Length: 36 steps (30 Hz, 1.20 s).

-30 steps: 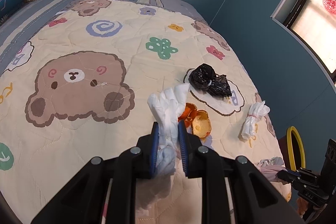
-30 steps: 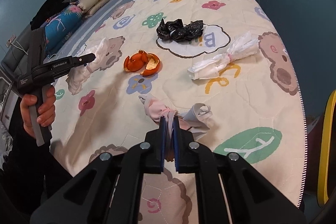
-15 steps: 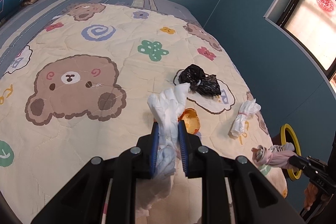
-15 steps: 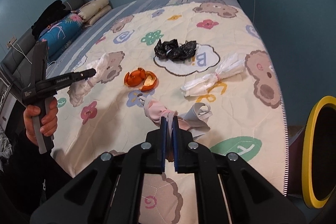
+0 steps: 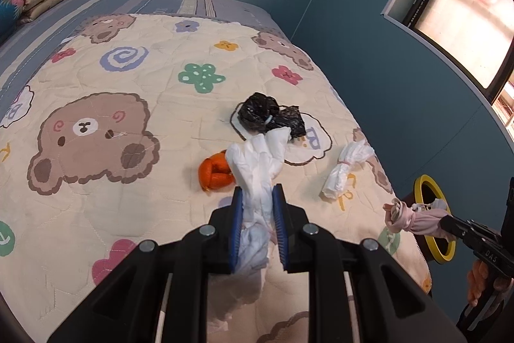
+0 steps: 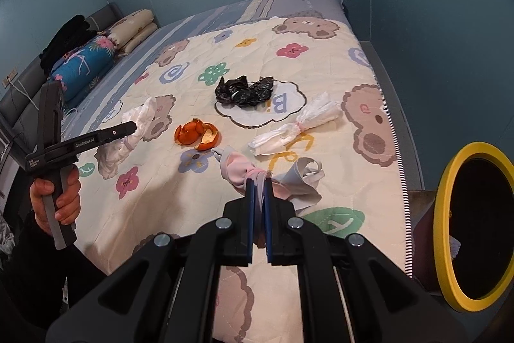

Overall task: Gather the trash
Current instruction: 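Carry the tissue bundle and pink cloth bundle over the yellow-rimmed bin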

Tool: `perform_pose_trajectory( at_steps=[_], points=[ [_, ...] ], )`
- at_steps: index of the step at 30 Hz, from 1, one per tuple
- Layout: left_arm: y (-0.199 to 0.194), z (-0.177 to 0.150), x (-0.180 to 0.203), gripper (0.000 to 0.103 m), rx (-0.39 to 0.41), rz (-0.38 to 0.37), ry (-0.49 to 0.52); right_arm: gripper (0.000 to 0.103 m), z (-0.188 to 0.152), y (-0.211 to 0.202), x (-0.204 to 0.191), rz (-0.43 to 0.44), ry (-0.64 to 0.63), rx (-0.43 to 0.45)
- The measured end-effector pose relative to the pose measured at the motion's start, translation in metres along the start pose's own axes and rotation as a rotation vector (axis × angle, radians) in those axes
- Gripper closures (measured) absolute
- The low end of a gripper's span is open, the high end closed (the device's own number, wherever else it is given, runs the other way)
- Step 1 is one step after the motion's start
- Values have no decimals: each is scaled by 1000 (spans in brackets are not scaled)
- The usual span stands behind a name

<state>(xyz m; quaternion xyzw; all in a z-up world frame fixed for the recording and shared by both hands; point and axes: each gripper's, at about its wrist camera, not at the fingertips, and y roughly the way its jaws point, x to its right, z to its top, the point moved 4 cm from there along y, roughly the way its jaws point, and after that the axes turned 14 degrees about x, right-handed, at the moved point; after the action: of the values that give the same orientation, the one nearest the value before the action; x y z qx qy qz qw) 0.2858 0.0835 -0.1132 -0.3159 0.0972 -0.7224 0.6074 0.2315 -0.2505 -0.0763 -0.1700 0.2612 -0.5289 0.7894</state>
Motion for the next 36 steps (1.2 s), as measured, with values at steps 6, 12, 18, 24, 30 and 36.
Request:
perform_pose_trajectory(
  at_steps=[6, 12, 18, 24, 30, 36],
  points=[
    [10, -6, 31, 86, -24, -29, 30, 98, 2, -13, 22, -32, 35, 27],
    [22, -9, 70, 86, -45, -75, 69, 98, 6, -31, 51, -70, 59, 60],
    [32, -13, 121, 86, -62, -133, 129, 98, 15, -53, 88, -124, 86, 98],
    [44, -20, 182, 86, -81, -213, 193, 98, 19, -77, 132, -195, 127, 137],
    [60, -32, 248, 86, -110, -310, 260, 98, 20, -101, 182, -275, 181, 164],
    [75, -47, 312, 85, -132, -406, 316, 98, 18, -121, 227, -352, 227, 184]
  ],
)
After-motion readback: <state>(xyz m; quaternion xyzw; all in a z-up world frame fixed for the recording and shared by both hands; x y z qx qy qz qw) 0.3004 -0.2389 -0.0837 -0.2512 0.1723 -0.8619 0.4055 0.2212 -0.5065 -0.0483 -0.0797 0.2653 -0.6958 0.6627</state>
